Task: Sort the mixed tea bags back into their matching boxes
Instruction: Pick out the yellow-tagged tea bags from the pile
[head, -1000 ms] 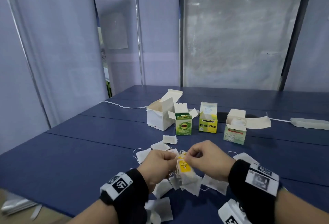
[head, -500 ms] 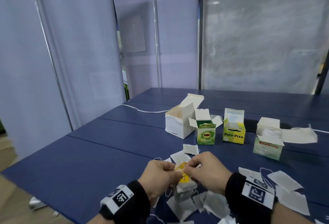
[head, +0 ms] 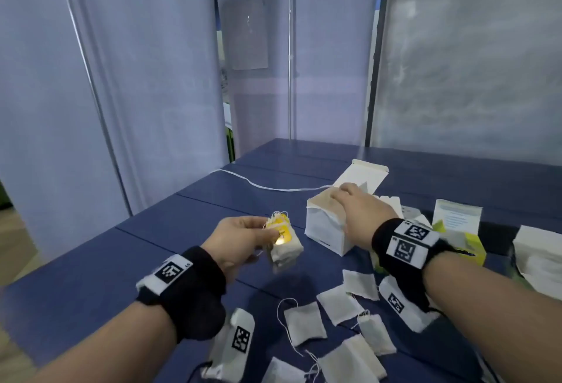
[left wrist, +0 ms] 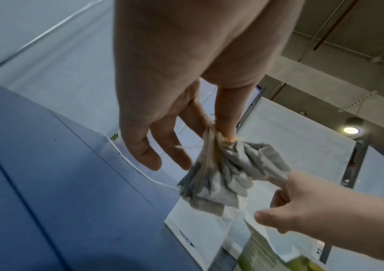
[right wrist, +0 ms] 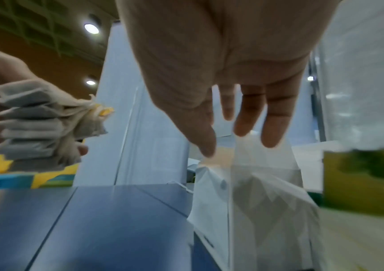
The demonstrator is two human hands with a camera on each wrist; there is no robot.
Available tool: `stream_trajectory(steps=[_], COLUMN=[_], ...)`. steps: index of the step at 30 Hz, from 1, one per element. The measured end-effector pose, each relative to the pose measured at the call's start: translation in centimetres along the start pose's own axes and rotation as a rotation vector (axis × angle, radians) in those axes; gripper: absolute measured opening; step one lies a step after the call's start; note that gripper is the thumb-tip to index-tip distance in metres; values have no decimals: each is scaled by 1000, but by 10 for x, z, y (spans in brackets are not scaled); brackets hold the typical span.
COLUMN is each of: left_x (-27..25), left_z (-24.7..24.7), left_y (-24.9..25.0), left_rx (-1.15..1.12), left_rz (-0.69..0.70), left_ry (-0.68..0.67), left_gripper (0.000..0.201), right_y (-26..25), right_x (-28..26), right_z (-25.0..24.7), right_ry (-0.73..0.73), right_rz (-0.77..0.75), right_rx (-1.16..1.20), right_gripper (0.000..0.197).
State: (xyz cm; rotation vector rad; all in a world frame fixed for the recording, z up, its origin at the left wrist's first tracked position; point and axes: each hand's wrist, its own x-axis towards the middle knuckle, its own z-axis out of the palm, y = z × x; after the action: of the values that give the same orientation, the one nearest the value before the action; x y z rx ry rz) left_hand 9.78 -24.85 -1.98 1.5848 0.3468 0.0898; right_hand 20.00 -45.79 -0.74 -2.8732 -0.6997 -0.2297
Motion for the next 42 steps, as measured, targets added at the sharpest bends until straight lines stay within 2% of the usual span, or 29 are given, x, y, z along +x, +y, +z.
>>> stream_trajectory(steps=[2,5,8,10,14,18,22,25,28,32,39,42], left_x=[9,18,29,38,52,63,68,75,88,99,108,112], left_z=[3,16,34,48,73,87,91,90,88,81,82,95], left_y=[7,19,29,33,36,31,29,35,38,32,29,27], left_rx=[-80,-327,-461,-476,-433,-222,37,219,365,583,1035,1101], left_rz=[-23,-90,-112,-107,-60,92,289,376,374,289,297,309], left_ry=[-16,-119,-159,-182,-230,-92,-10,33,23,-88,-239,-241], left_gripper=[25,29,27,26,28,32,20,14,12,9,18,21], right_y=[5,14,20,25,38,44,45,46,48,54,60,62], right_x=[19,30,29,26,13,-3,-8,-4,-2,-3,-6,-6], right_z=[-5,-9,-10,-12,-20,-21,-19,-21,-22,-20,-18,-17], right_ry=[-59,-143,-74,-18,-21,-12,-72,-88,-106,-140,-156,-167], right_rz=[65,84,102,101,-23,-75,-98,-94,-89,-79,-69,-79], right_rx=[-85,-189,-56,43,140,260,328,320,343,382,468,480], right_gripper=[61,52,29,24,11,4,8,11,17,30,22,21])
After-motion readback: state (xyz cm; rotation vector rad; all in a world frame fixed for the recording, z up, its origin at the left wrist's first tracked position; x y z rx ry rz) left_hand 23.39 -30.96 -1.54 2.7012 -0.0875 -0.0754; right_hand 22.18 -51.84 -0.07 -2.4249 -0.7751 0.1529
